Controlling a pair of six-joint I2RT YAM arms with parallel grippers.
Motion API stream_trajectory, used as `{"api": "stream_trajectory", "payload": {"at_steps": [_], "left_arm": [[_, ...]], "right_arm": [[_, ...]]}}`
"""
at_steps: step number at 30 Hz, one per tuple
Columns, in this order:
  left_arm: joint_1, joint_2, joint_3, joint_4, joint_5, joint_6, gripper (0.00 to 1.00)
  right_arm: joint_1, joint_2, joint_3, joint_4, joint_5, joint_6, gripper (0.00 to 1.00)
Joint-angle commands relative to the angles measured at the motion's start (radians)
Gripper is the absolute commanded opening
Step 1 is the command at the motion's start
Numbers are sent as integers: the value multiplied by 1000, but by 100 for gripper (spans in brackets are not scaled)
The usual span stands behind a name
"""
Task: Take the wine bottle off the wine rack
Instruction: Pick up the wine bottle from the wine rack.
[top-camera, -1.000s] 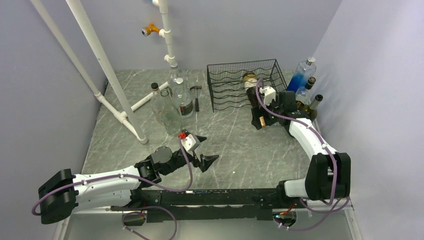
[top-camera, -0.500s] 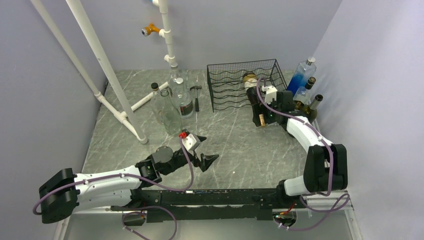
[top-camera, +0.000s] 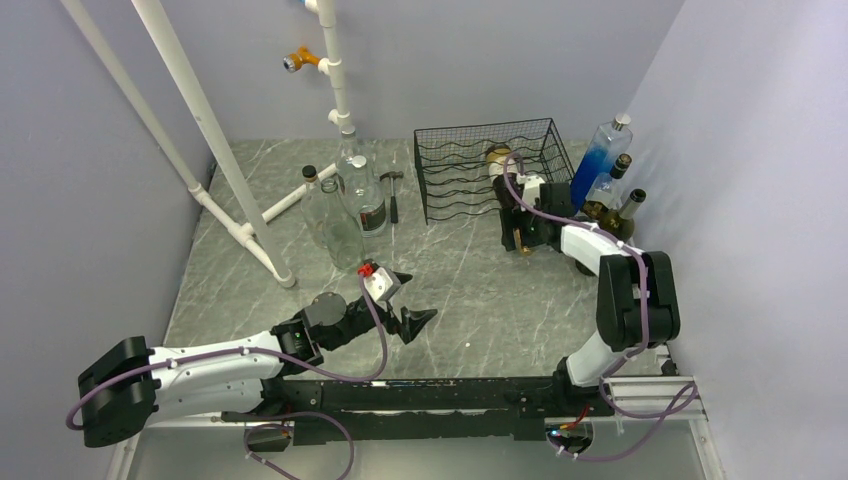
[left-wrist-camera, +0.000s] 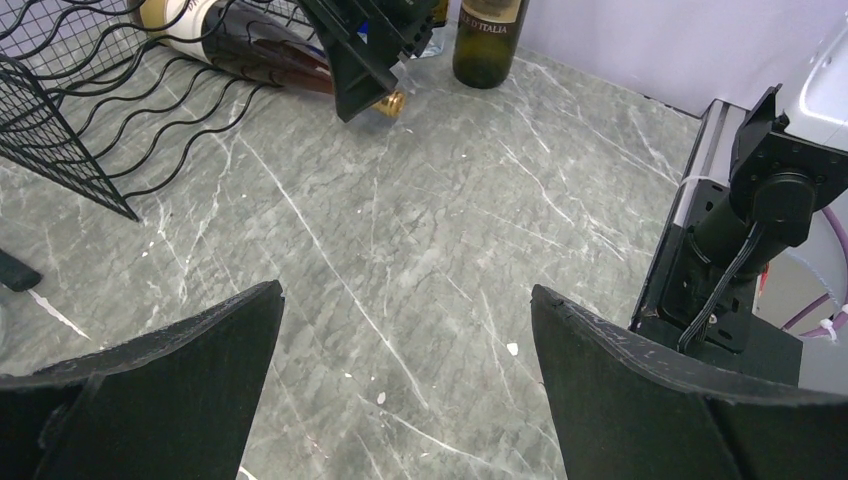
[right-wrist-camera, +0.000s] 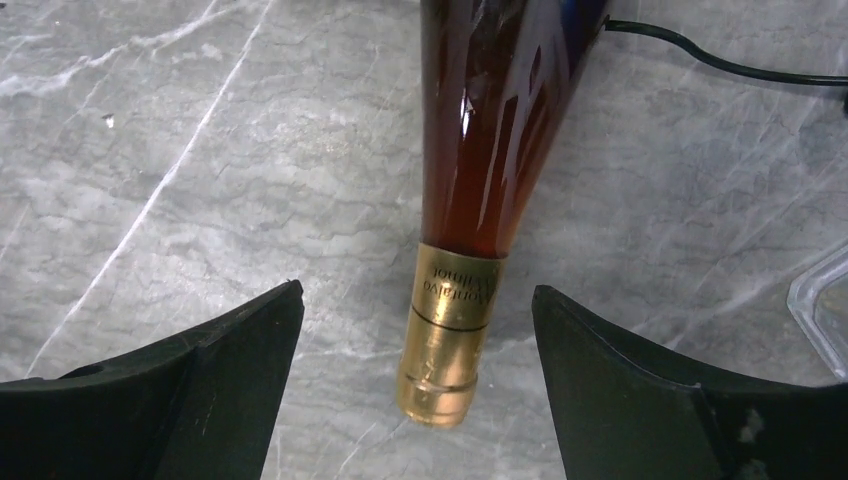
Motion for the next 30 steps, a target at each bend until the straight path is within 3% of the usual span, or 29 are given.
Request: {"api": "stream_trajectory", "payload": {"at_steps": [1, 11, 16, 30], "left_arm": [[7, -11, -9, 39, -15, -16, 99], [8, -1, -5, 39, -13, -15, 99], [10, -2, -7, 41, -16, -14, 100], [13, 13, -4, 51, -9, -12, 99]], "right_arm": [[2, 28, 36, 97, 28, 13, 86], [3, 109, 50, 202, 15, 41, 75], [0, 138, 54, 224, 10, 55, 64], [-10, 180, 44, 262, 36, 75, 54]]}}
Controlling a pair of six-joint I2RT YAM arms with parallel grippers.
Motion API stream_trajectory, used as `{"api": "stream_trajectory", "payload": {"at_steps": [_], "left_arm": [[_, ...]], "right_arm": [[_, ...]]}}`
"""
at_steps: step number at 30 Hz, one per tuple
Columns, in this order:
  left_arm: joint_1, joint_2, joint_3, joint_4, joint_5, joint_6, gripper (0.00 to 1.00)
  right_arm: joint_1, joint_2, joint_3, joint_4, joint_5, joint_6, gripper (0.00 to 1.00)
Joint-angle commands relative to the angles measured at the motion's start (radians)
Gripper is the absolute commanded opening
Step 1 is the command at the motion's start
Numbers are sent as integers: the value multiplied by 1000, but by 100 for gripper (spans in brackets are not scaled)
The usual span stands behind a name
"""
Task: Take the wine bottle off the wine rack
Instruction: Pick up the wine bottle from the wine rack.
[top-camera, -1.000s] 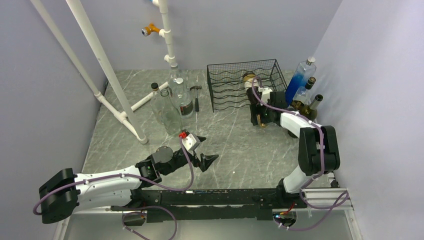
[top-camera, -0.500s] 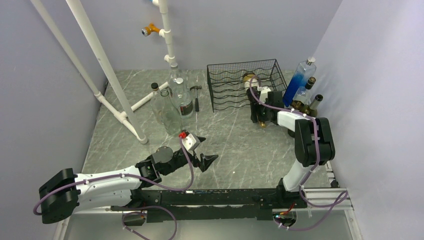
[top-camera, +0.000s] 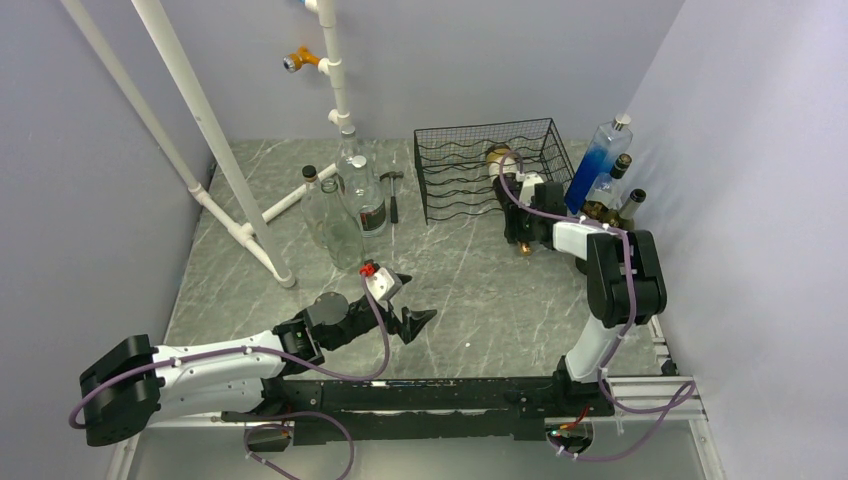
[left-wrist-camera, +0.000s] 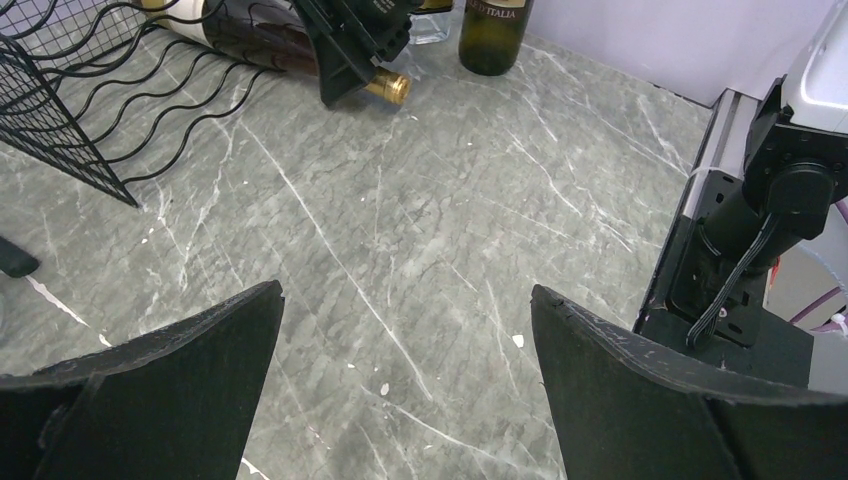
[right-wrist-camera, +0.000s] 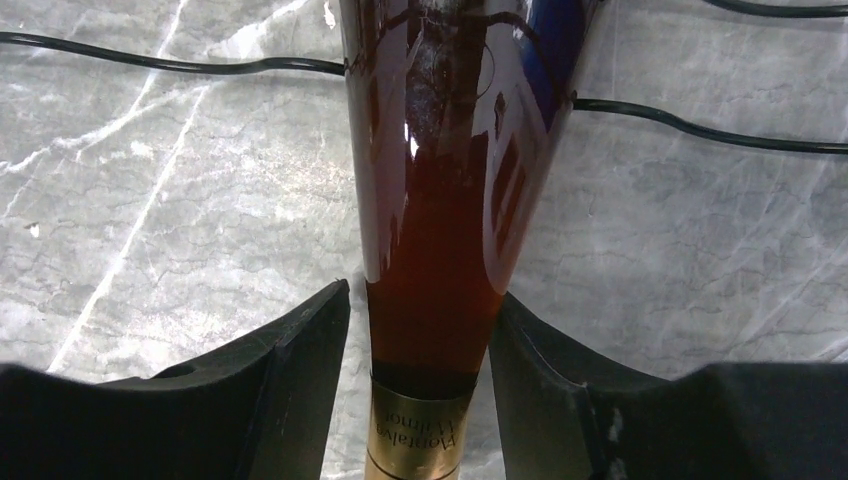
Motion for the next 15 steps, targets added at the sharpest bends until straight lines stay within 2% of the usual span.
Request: {"api": "stream_trajectory", "payload": {"at_steps": [1, 4, 7, 12, 15], "left_arm": [[5, -4, 5, 49, -10, -7, 99], [6, -3, 6, 49, -7, -7, 100], [7, -3, 4, 49, -6, -8, 100], [7, -9, 1, 48, -8, -11, 99], [7, -11, 0, 49, -10, -11, 99]], "right_arm": [[-9, 16, 28, 47, 2, 18, 52], [-19, 19, 27, 45, -8, 22, 49], [-28, 21, 25, 41, -27, 19, 38], [-27, -5, 15, 33, -55, -10, 5], [-28, -33, 3, 36, -60, -2, 0]]}}
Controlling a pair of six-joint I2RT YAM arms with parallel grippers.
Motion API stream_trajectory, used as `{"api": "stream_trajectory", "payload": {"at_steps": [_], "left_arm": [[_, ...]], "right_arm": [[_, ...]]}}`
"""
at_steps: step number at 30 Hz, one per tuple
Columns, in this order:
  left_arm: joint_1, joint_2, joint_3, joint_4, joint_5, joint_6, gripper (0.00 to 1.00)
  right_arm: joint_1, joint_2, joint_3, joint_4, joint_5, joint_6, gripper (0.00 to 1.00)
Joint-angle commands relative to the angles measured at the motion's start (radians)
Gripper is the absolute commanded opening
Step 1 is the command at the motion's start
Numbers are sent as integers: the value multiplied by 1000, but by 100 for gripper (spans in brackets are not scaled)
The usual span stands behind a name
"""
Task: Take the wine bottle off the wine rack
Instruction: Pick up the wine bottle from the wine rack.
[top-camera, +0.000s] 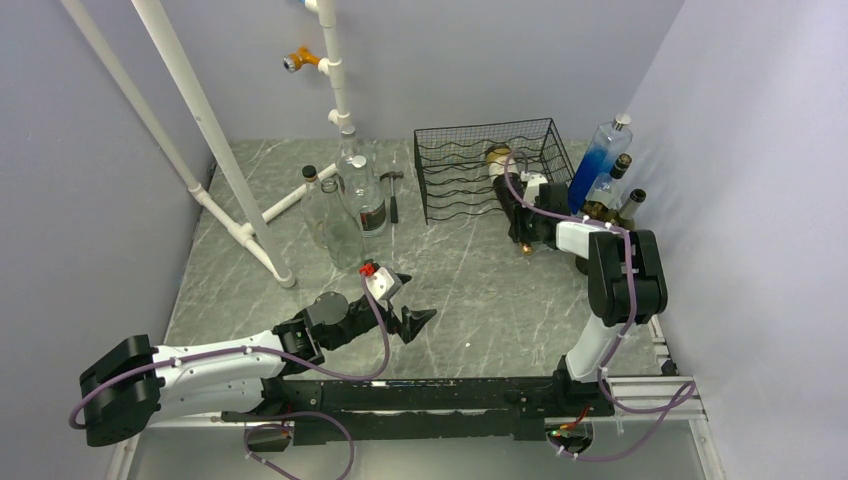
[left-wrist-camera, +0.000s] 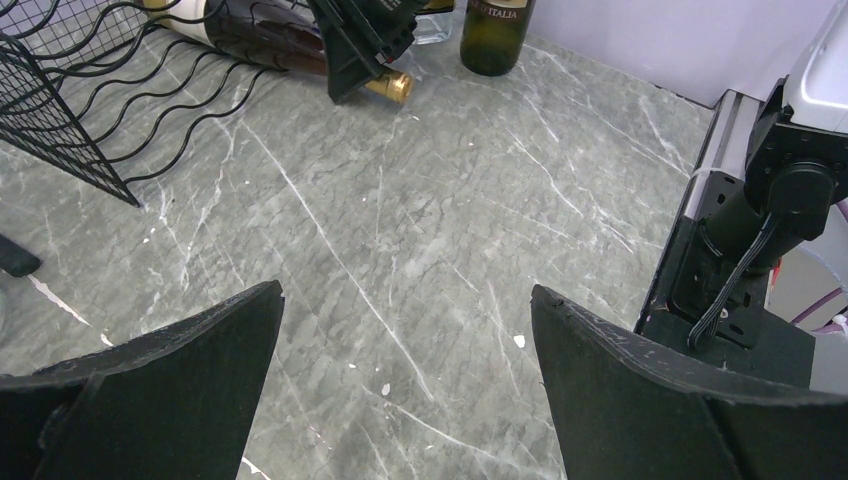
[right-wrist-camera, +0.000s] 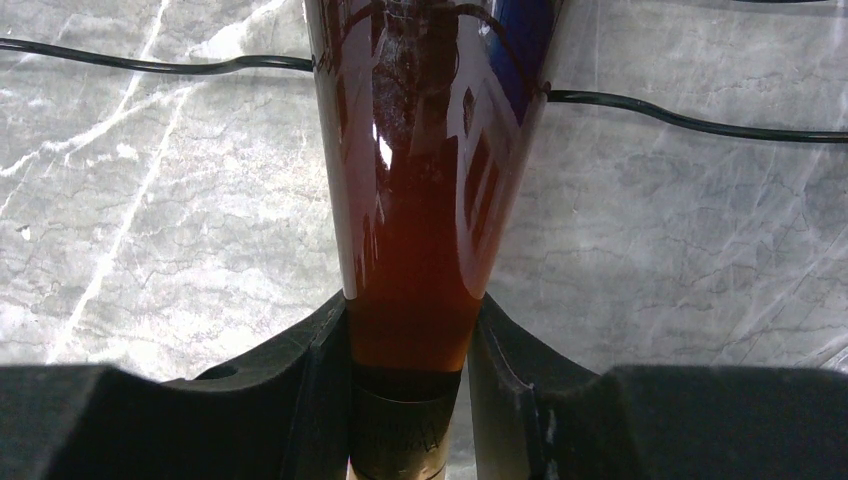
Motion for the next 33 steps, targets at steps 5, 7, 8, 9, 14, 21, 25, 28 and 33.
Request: {"api": "stream_trajectory", "payload": {"at_steps": [5, 7, 8, 9, 14, 21, 25, 28, 33], "left_arm": [[4, -15, 0, 43, -8, -12, 99], [4, -20, -1, 40, -9, -12, 100], [4, -22, -2, 38, -10, -11, 100], [4, -25, -3, 37, -11, -12, 99], [4, -36, -7, 32, -12, -14, 99], [4, -46, -10, 32, -9, -17, 100], [4, -50, -10, 29, -8, -19, 99], [4, -52, -10, 28, -5, -20, 99], [4, -57, -10, 22, -5, -23, 99]], "right_arm": [[-4, -93, -24, 42, -46, 4, 0], [-4, -111, -37, 48, -53, 9, 0], [-4, -120, -46, 54, -55, 10, 0], [-3, -131, -54, 56, -58, 11, 0], [-3, -180, -97, 62, -66, 19, 0], [-2, -277, -188, 65, -77, 17, 0], [-3, -327, -211, 45, -89, 25, 0], [-3, -348, -228, 30, -103, 41, 0], [-2, -377, -242, 4, -122, 56, 0]]}}
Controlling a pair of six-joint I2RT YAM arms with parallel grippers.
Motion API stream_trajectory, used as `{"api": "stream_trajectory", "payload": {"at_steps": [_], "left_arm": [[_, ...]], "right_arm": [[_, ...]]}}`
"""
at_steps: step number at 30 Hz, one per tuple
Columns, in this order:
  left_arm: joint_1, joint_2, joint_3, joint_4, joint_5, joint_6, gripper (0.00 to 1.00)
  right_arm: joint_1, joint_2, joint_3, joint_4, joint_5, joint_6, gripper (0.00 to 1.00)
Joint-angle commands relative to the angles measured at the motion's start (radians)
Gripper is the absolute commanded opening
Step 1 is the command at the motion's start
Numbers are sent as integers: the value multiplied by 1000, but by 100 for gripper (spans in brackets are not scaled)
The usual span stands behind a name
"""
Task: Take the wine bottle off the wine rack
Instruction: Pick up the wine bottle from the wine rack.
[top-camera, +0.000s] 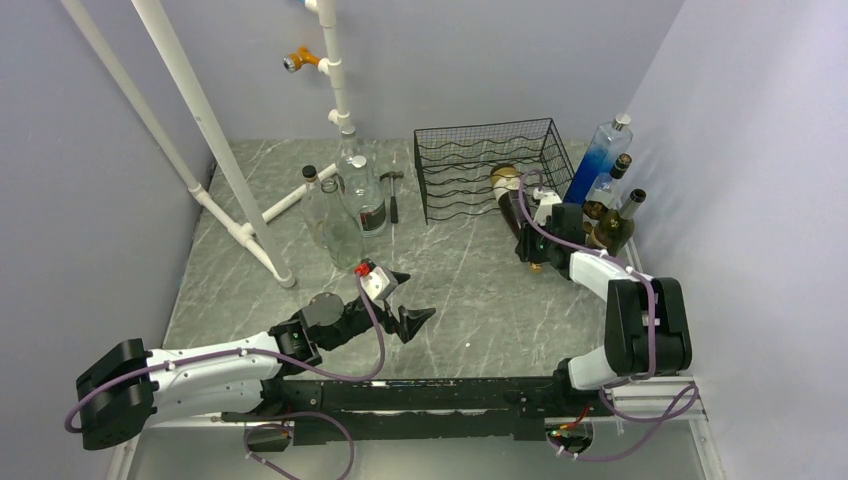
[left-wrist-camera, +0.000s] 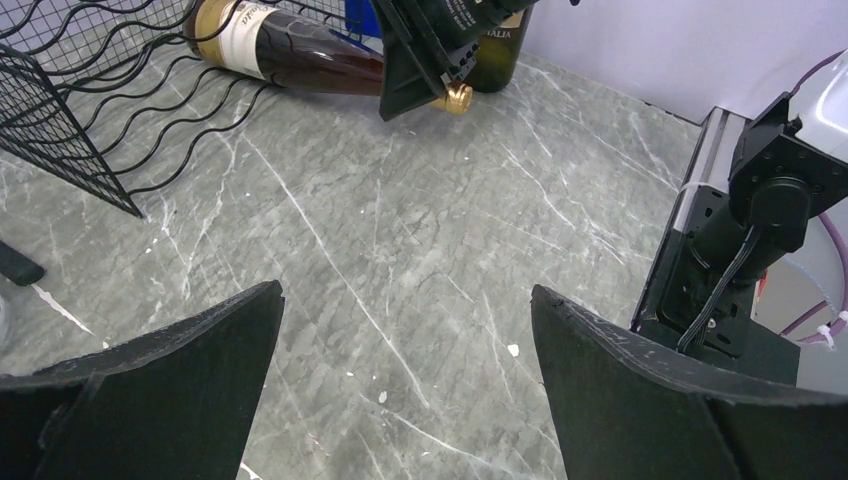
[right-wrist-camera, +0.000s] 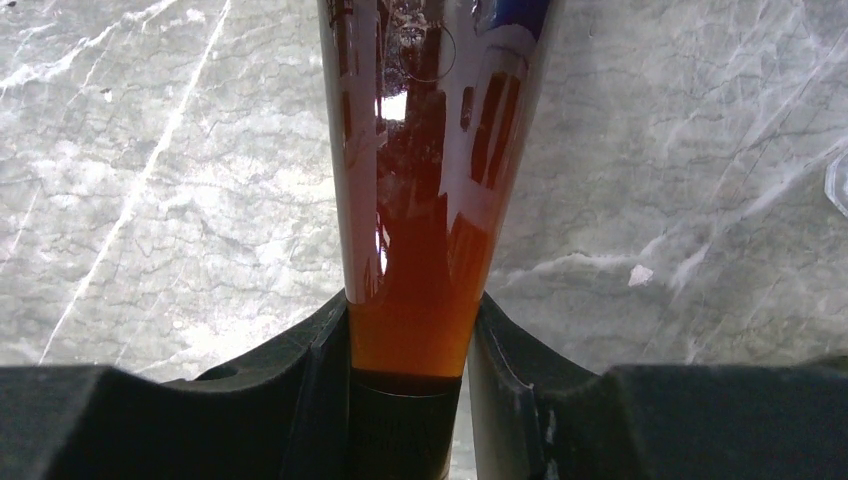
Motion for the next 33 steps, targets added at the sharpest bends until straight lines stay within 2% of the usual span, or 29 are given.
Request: {"api": "stream_trajectory", "payload": {"at_steps": [1, 14, 33], "left_arm": [[4, -24, -7, 24, -7, -18, 99], [4, -29, -10, 28, -3, -22, 99], [4, -31, -4, 25, 5, -23, 99]], "right_arm": [[9, -73, -3, 31, -100, 19, 0], [10, -211, -48, -16, -98, 48, 0], [9, -336, -58, -155, -85, -8, 0]]}}
